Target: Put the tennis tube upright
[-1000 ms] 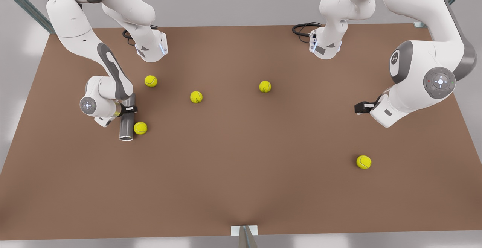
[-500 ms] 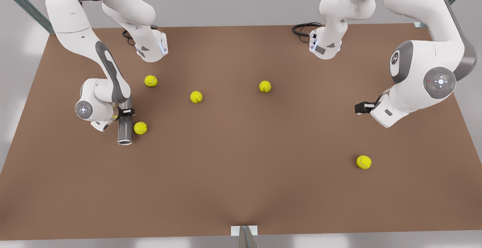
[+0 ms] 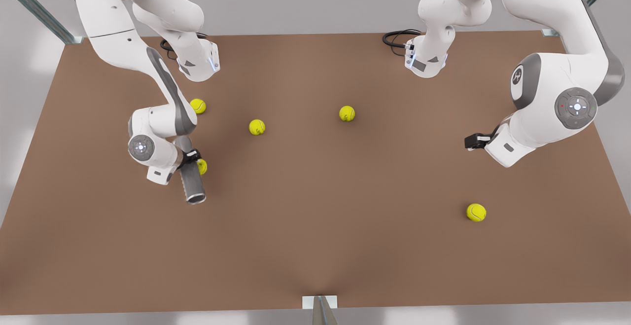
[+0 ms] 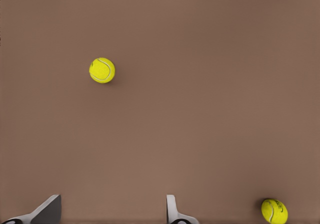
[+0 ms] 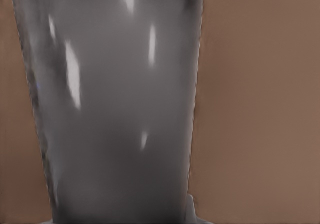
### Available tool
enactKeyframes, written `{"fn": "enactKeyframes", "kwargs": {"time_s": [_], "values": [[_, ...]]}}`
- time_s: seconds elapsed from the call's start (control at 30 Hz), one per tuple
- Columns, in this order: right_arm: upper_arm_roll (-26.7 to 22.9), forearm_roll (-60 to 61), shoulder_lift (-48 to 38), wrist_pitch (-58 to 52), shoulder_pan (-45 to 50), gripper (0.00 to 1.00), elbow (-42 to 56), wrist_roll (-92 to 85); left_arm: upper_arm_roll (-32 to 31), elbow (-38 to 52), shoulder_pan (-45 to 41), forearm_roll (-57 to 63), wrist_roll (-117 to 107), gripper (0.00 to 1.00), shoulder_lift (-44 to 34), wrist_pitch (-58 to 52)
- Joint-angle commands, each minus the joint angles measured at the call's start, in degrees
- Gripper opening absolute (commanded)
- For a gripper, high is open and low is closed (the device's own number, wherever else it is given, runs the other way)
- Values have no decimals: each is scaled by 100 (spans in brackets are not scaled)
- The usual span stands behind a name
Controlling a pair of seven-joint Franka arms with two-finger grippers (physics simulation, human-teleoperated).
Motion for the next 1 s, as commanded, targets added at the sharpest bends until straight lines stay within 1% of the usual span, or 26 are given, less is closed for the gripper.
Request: {"fn": "enactKeyframes", "kwargs": {"time_s": [0.0, 0.1, 0.27, 0.33, 0.4, 0.5, 0.57, 0.83, 0.97], "values": [[-2, 102, 0, -52, 38, 59, 46, -57, 1, -8, 1, 3, 0, 100, 0, 0], [-2, 67, 88, -113, 372, 59, 362, -127, 1, 1, 1, 3, 0, 100, 0, 0], [-11, -135, 527, -122, 1005, 59, 986, -311, 1, 1, 10, -6, 0, 100, 0, -9], [-11, -258, 861, -500, 1224, 59, 1557, -425, 1, 1, 10, 3, 0, 100, 0, -9], [-11, -355, 1046, -509, 1523, 59, 1812, -557, 1, 1, 10, -6, 0, 100, 0, -9], [-20, -416, 1442, -518, 1901, 59, 2480, -1322, 1, 1, 10, -6, 0, 100, 0, -18], [-20, -741, 1679, -456, 2130, 59, 2823, -1779, 1, 1, 10, -6, 0, 100, 0, -9], [-55, -1576, 2329, -439, 3026, 59, 3807, -2192, 1, 1, 54, -6, 18, 100, 70, 35], [-125, -1612, 2892, -456, 3588, 59, 4739, -2289, 1, -8, 107, -15, 0, 100, 123, 35]]}}
